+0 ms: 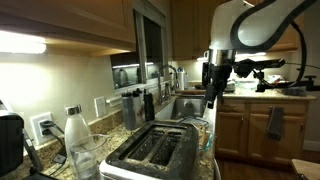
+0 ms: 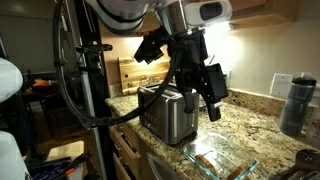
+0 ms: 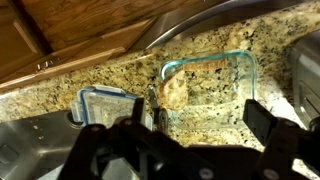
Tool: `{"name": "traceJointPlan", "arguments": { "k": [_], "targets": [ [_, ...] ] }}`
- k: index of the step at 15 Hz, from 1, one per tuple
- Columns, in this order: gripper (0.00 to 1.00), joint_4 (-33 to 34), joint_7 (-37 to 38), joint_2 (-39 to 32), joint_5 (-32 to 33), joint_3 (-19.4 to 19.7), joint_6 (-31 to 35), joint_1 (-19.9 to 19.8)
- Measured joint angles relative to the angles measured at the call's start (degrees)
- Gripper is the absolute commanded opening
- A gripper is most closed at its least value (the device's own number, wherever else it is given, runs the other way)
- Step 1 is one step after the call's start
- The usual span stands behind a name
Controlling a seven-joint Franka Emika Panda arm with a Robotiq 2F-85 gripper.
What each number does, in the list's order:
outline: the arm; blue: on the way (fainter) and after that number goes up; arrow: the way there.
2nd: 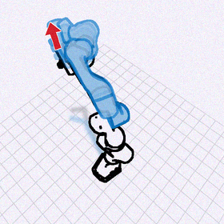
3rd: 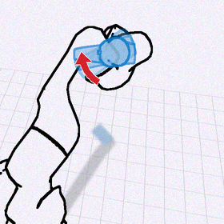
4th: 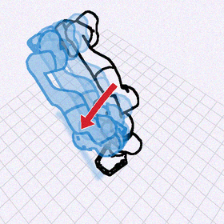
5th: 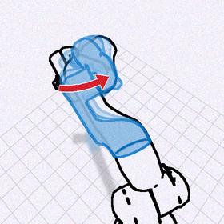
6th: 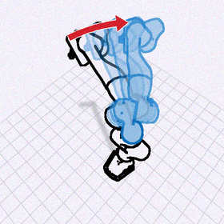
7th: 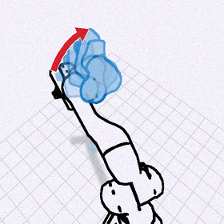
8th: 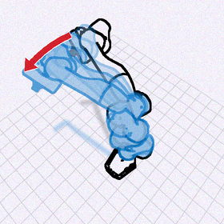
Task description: Put the slices of bread in the toaster
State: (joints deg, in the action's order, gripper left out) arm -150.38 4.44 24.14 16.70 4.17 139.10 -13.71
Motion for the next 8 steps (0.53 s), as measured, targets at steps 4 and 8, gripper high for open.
{"name": "traceJointPlan", "arguments": {
  "k": [4,8],
  "targets": [
    [1.0,4.33,-2.93,-6.24,-0.88,2.95,0.83,0.04],
    [1.0,8.48,-5.67,-12.18,-3.2,4.12,0.84,0.14]
  ]
}}
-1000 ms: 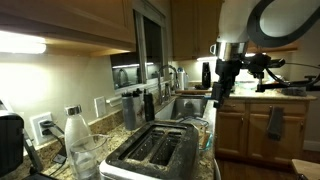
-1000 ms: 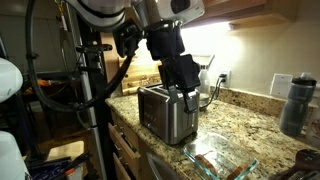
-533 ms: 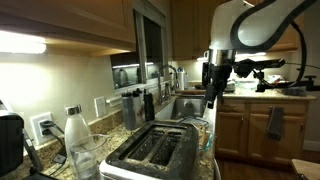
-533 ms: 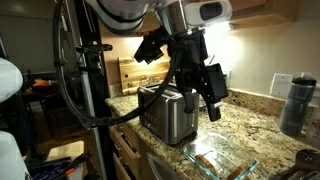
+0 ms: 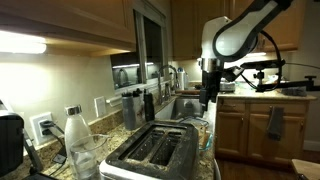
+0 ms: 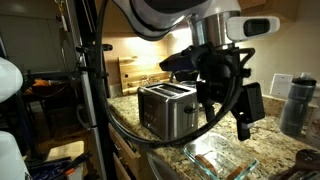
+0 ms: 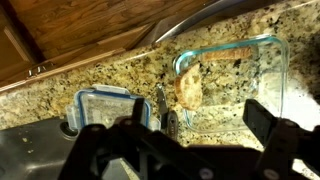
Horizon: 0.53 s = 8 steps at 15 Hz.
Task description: Put the slices of bread in the toaster
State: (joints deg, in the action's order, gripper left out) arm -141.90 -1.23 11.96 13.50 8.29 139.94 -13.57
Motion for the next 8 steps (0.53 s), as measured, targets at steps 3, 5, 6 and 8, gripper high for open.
{"name": "traceJointPlan", "arguments": {
  "k": [3,5,6,8],
  "targets": [
    [1.0,2.93,-1.06,-4.07,-1.79,0.11,-0.01,0.06],
    [1.0,4.69,-2.23,-6.53,-3.51,0.23,-0.05,0.07],
    [1.0,5.47,-3.04,-7.68,-4.59,0.34,-0.09,0.06],
    [1.0,6.85,-4.42,-9.88,-6.57,0.65,-0.12,0.06]
  ]
}}
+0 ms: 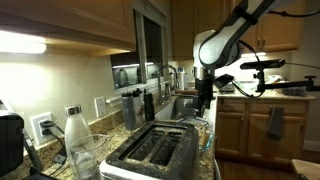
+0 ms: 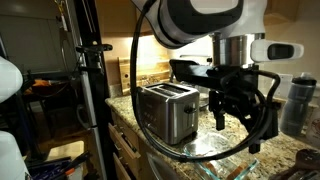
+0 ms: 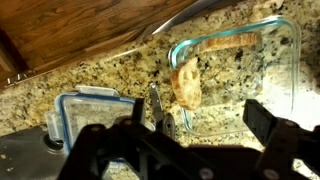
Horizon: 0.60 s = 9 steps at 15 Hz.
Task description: Put the slices of bread in the toaster
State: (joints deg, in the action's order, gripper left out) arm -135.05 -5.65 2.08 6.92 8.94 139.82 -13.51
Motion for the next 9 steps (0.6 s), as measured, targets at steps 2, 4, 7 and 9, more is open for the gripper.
{"name": "traceJointPlan", "arguments": {
  "k": [2,4,7,9],
  "targets": [
    [1.0,1.24,-1.13,-2.06,-1.69,0.41,0.0,-0.01],
    [1.0,2.46,-2.0,-4.04,-2.93,0.84,-0.01,-0.04],
    [1.0,4.12,-3.14,-6.86,-4.47,1.32,-0.02,-0.15],
    [1.0,5.22,-3.61,-8.7,-5.39,1.53,-0.04,-0.23]
  ]
}}
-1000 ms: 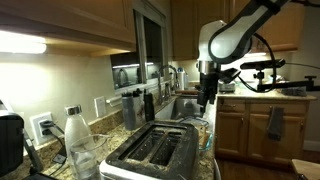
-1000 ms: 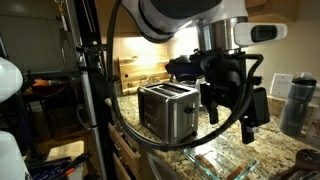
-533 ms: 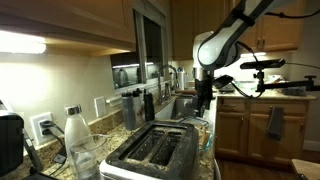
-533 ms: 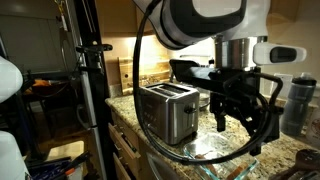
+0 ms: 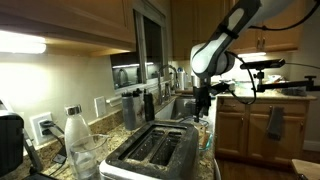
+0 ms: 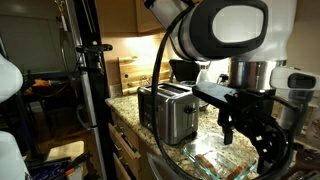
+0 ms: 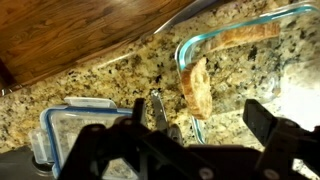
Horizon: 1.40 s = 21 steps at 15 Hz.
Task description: Put the slices of bread in the toaster
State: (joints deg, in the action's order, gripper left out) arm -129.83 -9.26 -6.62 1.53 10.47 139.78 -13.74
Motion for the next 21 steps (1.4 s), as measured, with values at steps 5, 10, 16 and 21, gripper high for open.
{"name": "traceJointPlan", "arguments": {
  "k": [5,10,16,21],
  "targets": [
    [1.0,2.19,-1.53,-3.83,-2.4,0.19,-0.04,-0.3],
    [1.0,3.72,-2.07,-6.56,-3.56,0.19,-0.1,-0.64],
    [0.67,5.06,-2.48,-8.76,-4.51,0.19,-0.11,-0.74],
    [0.33,5.61,-3.1,-9.3,-4.81,0.19,-0.12,-0.79]
  ]
}}
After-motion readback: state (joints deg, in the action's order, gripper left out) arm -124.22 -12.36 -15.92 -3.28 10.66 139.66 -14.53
